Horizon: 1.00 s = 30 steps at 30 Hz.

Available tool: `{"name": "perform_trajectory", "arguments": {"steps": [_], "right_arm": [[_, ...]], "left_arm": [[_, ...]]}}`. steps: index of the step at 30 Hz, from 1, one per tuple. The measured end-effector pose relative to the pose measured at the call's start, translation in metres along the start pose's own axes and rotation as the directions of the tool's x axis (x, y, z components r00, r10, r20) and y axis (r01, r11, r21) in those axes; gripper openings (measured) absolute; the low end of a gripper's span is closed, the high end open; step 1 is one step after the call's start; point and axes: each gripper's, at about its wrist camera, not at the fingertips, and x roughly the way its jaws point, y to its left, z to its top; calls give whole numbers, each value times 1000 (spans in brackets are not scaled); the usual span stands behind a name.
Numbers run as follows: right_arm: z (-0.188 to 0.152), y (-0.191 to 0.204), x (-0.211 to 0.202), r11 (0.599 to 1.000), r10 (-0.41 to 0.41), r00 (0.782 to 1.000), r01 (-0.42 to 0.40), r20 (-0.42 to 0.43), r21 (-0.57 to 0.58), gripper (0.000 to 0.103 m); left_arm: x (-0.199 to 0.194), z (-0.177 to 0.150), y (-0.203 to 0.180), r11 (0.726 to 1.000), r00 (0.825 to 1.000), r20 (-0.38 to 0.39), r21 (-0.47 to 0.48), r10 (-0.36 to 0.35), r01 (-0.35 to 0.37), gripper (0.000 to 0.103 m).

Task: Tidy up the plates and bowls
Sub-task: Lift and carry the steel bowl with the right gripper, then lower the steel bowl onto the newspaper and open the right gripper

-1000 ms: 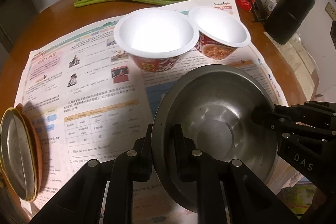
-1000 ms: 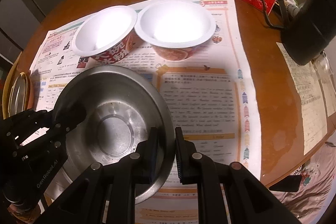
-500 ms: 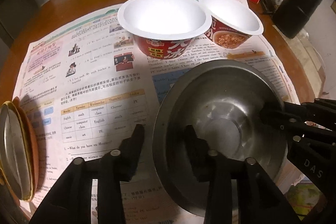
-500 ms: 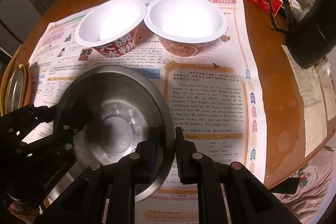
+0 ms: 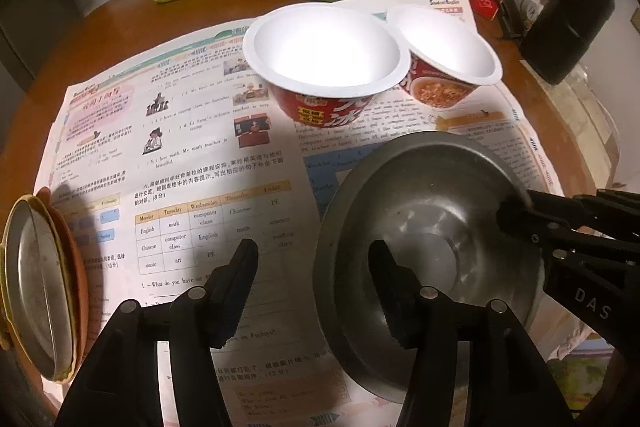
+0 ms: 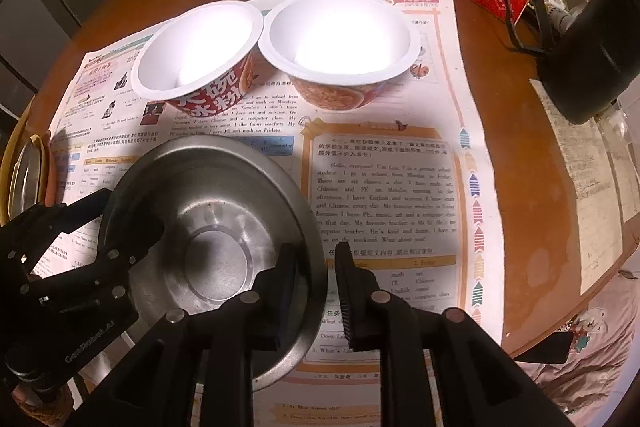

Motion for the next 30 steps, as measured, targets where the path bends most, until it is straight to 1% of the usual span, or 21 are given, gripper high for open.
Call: {"name": "perform_trajectory", "arguments": {"steps": [6, 9, 13, 15, 17, 19, 23, 25, 28, 30], "right_arm": [[0, -6, -7, 1000, -17, 1000, 17, 18, 22, 36], [1, -11, -9, 999, -23, 999, 22, 22, 44, 41], [1, -14, -17, 997, -22, 999, 19, 42, 71, 41], [1, -16, -23, 997, -24, 998, 19, 61, 76, 41], [4, -16, -33, 997, -19, 996, 13, 84, 78, 41], [8, -12, -40, 998, -12, 995, 6, 97, 64, 41], [20, -1, -50, 1000, -12, 993, 9, 117, 23, 41], [30, 6, -50, 1000, 10, 991, -11, 134, 0, 41], [45, 14, -44, 999, 34, 992, -34, 125, -5, 41], [55, 20, -41, 998, 68, 990, -68, 120, -8, 41]], "left_arm": [[-8, 0, -4, 1000, 1000, 19, 8, -9, 9, 59], [-9, 2, -2, 1000, 1000, 24, 7, 2, -2, 59], [-13, 3, 4, 1000, 1000, 23, -9, -18, 18, 59], [-19, 4, 6, 1000, 999, 46, -7, 3, -2, 60], [-23, 6, 9, 1000, 998, 55, -24, -4, 5, 60], [-27, 10, 13, 998, 998, 58, -51, -31, 34, 61], [-35, 22, 18, 996, 995, 96, -80, -24, 32, 66], [-36, 30, 21, 995, 995, 98, -95, -20, 29, 67], [-35, 41, 27, 992, 994, 105, -122, -31, 44, 68], [-34, 49, 32, 989, 993, 118, -145, -6, 23, 69]]}}
